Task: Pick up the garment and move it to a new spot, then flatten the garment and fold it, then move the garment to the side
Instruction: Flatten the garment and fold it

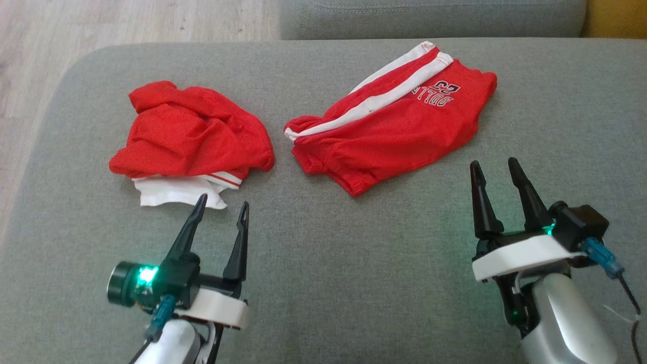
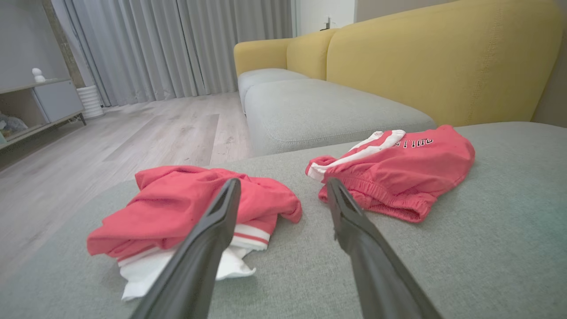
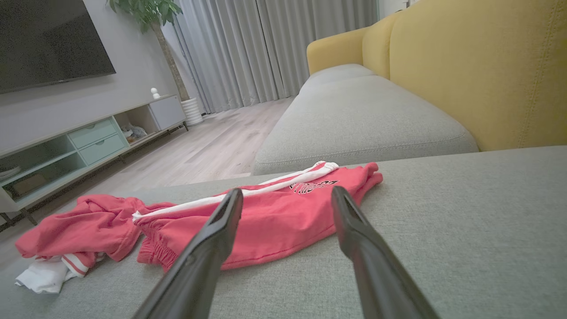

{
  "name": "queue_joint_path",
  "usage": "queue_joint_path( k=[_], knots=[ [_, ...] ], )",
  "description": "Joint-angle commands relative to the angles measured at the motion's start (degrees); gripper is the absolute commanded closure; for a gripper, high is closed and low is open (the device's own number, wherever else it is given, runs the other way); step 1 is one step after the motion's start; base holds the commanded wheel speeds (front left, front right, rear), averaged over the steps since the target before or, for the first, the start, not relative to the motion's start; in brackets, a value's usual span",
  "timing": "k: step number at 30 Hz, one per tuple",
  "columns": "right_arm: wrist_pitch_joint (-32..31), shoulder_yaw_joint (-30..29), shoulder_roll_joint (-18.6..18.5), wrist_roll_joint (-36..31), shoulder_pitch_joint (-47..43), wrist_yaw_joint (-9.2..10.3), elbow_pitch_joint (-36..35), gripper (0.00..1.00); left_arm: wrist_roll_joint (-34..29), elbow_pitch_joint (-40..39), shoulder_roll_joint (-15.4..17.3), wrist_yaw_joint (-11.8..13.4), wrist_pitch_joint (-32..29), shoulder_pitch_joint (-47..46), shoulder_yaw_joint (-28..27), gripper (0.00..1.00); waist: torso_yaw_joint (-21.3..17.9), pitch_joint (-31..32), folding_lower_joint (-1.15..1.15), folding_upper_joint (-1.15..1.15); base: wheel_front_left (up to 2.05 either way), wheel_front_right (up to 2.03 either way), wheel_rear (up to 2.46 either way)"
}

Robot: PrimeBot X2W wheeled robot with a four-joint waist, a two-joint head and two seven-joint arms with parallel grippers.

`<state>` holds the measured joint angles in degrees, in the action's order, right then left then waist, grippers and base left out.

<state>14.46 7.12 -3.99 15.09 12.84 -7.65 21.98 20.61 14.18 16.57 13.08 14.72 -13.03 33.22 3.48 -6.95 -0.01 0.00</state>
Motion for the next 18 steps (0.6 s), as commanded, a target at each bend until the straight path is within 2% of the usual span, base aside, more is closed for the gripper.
queue_joint_path(
  k=[1,8,13,18],
  knots=[
    [0.5,0.9,0.6,-0.6,1.2,0.16,-2.5,0.00,-0.7,-2.3,0.4,-0.2,0.3,-1.7,-3.3,0.00,0.0,-0.2,0.01,0.00,0.00,0.00,0.00],
    [-2.0,-2.1,0.0,-5.9,5.2,0.16,-3.1,0.00,-4.0,-3.1,-1.8,-3.2,0.3,-1.9,-6.7,0.00,1.4,-3.8,0.01,0.00,0.00,0.00,0.00],
    [-10.2,-7.3,-2.6,-9.8,15.0,0.16,-0.4,0.00,-5.8,-3.1,-3.5,-5.3,0.3,-4.0,-8.5,0.00,3.5,-8.3,0.01,0.00,0.00,0.00,0.00],
    [-18.8,-13.1,-5.4,-11.8,25.8,0.16,8.3,0.00,-7.3,-2.4,-5.5,-7.6,0.3,-5.7,-9.8,0.00,6.4,-12.1,0.01,0.00,0.00,0.00,0.00]
  ],
)
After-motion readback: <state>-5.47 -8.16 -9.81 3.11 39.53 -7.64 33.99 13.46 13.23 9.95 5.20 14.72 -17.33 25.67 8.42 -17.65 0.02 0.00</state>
